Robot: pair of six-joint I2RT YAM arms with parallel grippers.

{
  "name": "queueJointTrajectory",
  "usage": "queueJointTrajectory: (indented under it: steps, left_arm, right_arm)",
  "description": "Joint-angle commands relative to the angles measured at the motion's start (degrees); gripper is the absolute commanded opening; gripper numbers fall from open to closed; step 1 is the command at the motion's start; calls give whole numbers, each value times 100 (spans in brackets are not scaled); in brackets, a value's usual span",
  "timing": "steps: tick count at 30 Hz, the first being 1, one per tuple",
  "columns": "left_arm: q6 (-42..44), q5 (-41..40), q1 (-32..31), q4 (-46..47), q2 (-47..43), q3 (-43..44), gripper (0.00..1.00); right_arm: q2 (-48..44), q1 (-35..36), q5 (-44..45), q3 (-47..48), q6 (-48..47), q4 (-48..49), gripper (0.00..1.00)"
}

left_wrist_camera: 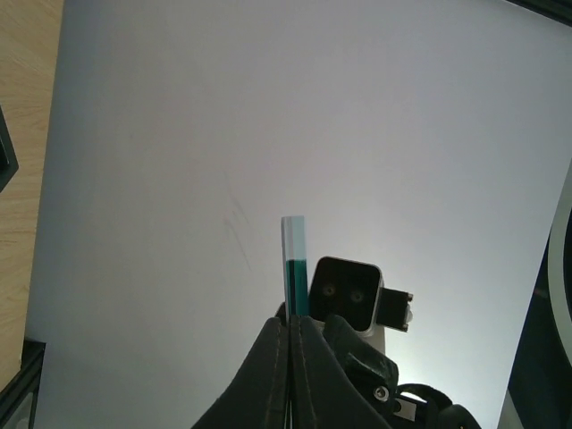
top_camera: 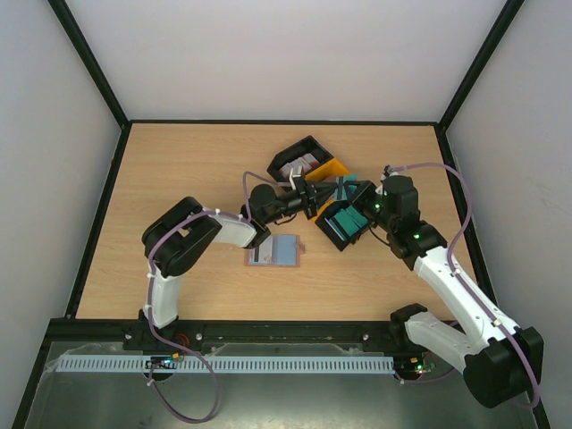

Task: Put the credit cards into the card holder
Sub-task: Pick up the credit card from the storage box.

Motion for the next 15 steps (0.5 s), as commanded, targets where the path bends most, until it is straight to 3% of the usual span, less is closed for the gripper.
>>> queueJointTrajectory:
  steps: [1, 4, 9, 15]
  left_arm:
    - [63, 129, -22, 499, -171, -71, 3]
    - [148, 165, -13, 478, -217, -110, 3]
    - [283, 496, -5, 584, -267, -124, 24]
    - [185, 789, -5, 1149, -444, -393, 24]
  right_arm:
    - [-61, 19, -333, -43, 100, 329, 10]
    - [-117, 19, -248, -76, 139, 335, 2]
    - [-165, 19, -376, -152, 231, 476, 2]
    - [-129, 2, -607, -192, 311, 604, 2]
